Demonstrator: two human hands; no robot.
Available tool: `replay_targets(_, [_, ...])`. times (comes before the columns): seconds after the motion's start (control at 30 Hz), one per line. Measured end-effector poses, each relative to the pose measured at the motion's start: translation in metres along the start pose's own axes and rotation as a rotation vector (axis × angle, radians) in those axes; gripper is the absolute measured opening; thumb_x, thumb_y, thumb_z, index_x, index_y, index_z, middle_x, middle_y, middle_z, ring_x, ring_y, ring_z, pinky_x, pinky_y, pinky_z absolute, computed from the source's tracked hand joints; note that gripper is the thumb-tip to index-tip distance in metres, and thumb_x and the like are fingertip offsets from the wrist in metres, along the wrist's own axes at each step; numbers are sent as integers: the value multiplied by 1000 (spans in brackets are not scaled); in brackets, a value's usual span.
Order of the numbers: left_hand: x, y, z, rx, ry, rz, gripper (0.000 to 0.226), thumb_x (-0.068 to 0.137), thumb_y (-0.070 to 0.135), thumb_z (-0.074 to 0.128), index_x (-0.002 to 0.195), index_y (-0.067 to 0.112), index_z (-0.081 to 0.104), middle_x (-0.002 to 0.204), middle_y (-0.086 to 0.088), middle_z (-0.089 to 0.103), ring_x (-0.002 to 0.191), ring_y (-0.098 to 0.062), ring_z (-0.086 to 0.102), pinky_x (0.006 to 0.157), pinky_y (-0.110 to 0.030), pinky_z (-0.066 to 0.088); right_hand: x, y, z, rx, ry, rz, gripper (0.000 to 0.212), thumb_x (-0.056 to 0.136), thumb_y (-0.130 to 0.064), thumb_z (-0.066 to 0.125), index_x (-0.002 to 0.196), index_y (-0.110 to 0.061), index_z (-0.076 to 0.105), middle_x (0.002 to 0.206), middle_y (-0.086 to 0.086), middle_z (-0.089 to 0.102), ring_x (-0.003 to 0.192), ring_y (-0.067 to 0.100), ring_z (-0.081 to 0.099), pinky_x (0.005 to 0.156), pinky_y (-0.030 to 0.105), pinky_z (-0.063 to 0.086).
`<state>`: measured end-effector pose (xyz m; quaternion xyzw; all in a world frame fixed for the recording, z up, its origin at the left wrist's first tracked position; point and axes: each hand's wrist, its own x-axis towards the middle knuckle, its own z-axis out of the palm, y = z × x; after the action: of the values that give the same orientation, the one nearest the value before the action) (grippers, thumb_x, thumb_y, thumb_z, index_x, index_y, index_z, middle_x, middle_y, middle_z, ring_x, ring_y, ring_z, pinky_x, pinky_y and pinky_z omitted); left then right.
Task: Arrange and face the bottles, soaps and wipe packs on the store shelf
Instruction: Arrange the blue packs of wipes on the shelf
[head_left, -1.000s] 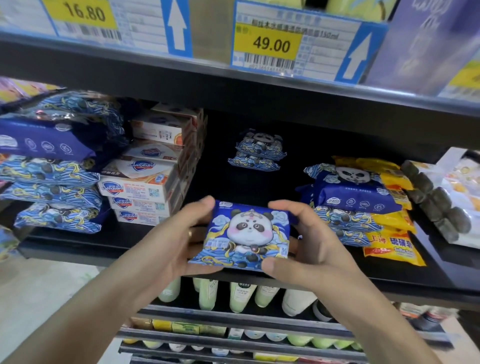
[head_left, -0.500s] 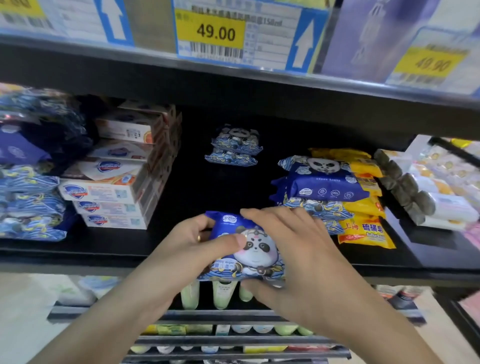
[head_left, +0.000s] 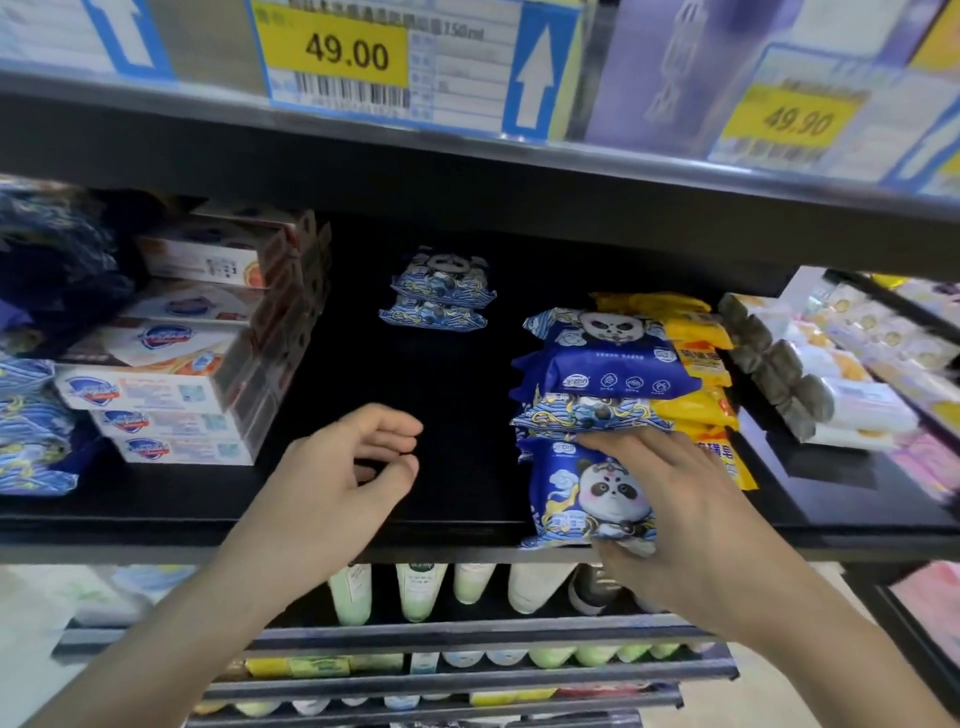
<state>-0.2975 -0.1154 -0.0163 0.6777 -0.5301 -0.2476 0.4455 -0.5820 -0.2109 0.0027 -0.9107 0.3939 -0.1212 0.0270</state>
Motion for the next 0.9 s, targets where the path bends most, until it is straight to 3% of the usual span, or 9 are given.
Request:
replay_targets(0.1, [2,-4,2,72,7,26,24,95,23,69,109,42,68,105,30,68,106,10,62,97,-22,50,0,1,4,-8,55,-6,65,71,-43,69,135,-34,57,131,-11,53,114,24,50,92,47,49])
replay_targets(0.23, [4,-9,3,179,3,45,22,95,28,67,110,43,68,109,28,68,108,12,59,99,-19,47,-3,-1,4,-45,99,-43,60,71,-39,71,131,-33,62,126,-9,54,110,25,50,88,44,49])
replay_targets(0.4, [5,-17,-4,346,-12,59,22,93,43,61,114,51,60,112,28,60,85,-1,61,79,-23,49,2,-21,-8,101,173,-96,45,86,-49,62,129,-35,64,122,-19,54,112,13,50,93,30,44])
replay_targets(0.53, [10,-25,-13,478,-23,131,31,91,50,60,121,46,59,122,29,53,111,5,46,95,-25,43,27,-62,-17,239,186,-154,31,94,-43,61,123,-37,66,115,-25,56,111,1,55,93,25,49])
replay_targets(0.63, [14,-30,-19,521,-88,171,43,85,57,55,126,44,58,130,28,49,121,0,41,109,-31,40,67,-101,-23,234,132,-199,31,94,-40,62,125,-35,65,118,-21,56,112,3,55,93,26,50])
replay_targets(0.73, [17,-37,-21,518,-110,184,46,86,56,56,130,42,58,136,26,46,127,-3,38,114,-32,37,124,-130,-24,105,-4,-130,38,95,-38,62,132,-31,58,133,-8,49,125,18,50,99,38,49])
replay_targets(0.8, [18,-43,-21,529,-114,190,52,84,64,46,131,44,56,140,24,44,134,-5,35,116,-32,35,166,-141,-20,-27,-109,-29,45,96,-36,61,139,-26,51,146,1,39,135,30,42,103,45,48])
replay_targets(0.9, [19,-51,-22,539,-129,199,49,88,65,43,134,47,49,145,25,39,139,-2,29,117,-28,29,223,-142,-8,-175,-173,143,63,92,-31,65,149,-22,39,158,8,26,146,37,27,112,48,37])
